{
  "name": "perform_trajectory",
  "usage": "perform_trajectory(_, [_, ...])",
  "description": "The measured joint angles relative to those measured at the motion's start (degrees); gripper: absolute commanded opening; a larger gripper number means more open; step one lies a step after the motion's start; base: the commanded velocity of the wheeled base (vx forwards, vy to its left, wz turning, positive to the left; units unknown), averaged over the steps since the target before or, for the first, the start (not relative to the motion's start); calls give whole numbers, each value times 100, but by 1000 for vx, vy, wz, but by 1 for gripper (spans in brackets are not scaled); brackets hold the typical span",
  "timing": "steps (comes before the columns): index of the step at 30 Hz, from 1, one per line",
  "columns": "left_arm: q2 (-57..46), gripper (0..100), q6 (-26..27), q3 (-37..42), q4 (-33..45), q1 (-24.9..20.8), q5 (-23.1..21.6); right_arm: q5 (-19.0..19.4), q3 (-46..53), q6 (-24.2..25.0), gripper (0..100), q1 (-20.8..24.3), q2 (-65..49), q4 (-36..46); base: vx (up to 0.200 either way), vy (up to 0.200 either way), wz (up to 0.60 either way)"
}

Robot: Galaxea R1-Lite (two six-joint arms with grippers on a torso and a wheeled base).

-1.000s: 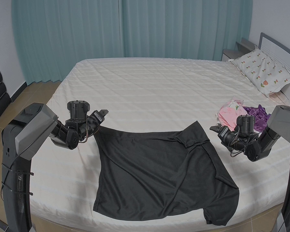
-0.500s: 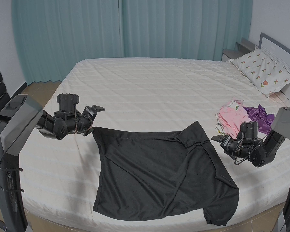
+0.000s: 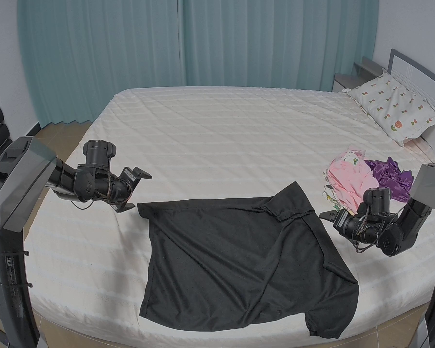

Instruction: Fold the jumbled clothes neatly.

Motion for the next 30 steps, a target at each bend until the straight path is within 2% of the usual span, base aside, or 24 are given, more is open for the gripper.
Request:
perform_trajectory(6, [-297,100,-2,887,-539,-30,202,-154,-71,-212,100,91,63,55,0,0,0])
perform_trajectory(13, [-800,100,-62,2417,-1875,-100,635,-775,-488,-597,100,328,363,301,0,0,0])
perform_trajectory(20, [-1262,100,-199,3796,-3187,-185,807,-1482,-995,-1402,100,524,842,508,0,0,0])
perform_trajectory(25, [-1370,100,-377,4185,-3561,-233,848,-1762,-1380,-1810,100,568,1246,597,0,0,0])
perform_trajectory(30, [-1345,100,-394,4259,-3596,-243,851,-1821,-1736,-1870,100,507,1510,945,0,0,0])
